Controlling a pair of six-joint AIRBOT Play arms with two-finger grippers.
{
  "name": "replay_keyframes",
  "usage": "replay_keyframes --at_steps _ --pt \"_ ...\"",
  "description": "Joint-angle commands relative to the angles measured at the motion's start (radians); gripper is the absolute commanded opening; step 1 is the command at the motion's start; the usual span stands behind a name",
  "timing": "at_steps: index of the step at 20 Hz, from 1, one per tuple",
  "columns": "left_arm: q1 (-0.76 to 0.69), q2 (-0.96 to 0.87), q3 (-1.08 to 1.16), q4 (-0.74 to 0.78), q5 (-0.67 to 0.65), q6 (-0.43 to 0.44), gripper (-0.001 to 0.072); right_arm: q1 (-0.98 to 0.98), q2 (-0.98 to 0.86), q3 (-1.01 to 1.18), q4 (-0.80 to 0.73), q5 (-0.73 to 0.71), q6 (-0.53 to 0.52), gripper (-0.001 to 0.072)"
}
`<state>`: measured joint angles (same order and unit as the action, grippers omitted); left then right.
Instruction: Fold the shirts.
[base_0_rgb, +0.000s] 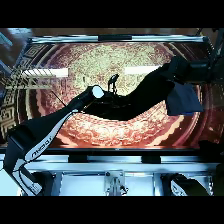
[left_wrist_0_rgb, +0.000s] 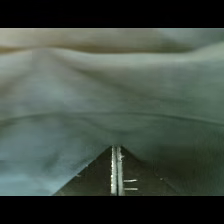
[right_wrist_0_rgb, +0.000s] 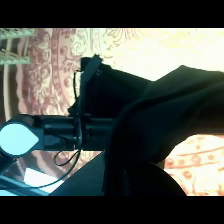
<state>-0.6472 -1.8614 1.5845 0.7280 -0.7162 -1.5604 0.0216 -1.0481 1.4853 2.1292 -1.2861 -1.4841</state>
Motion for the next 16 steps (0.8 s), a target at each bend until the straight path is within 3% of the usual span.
replay_keyframes --at_steps 1,3,5,9,11,16 --pt "0.008 0.000 0.001 -0.034 0.054 -0.004 0.0026 0.000 0.014 0.001 -0.007 -0.009 0.008 0.0060" --pt "0.078 0.051 0.001 0.025 -0.006 0.003 0.0026 0.000 0.014 0.001 -0.042 -0.009 0.008 0.0061" --pt "0.153 0.131 0.001 0.125 -0.158 0.003 0.0026 0.002 0.002 0.000 -0.043 -0.008 0.014 0.0061" --pt "0.272 0.368 -0.001 0.452 -0.352 0.003 0.0026 0.121 -0.087 0.000 -0.088 0.040 0.014 0.0061" --pt "0.347 0.497 -0.001 0.556 -0.365 0.002 0.0027 0.212 -0.162 0.000 -0.092 0.149 0.014 0.0061" --pt "0.602 0.740 -0.001 0.586 -0.368 0.003 0.0027 0.459 -0.370 0.000 -0.018 0.558 0.014 0.0060"
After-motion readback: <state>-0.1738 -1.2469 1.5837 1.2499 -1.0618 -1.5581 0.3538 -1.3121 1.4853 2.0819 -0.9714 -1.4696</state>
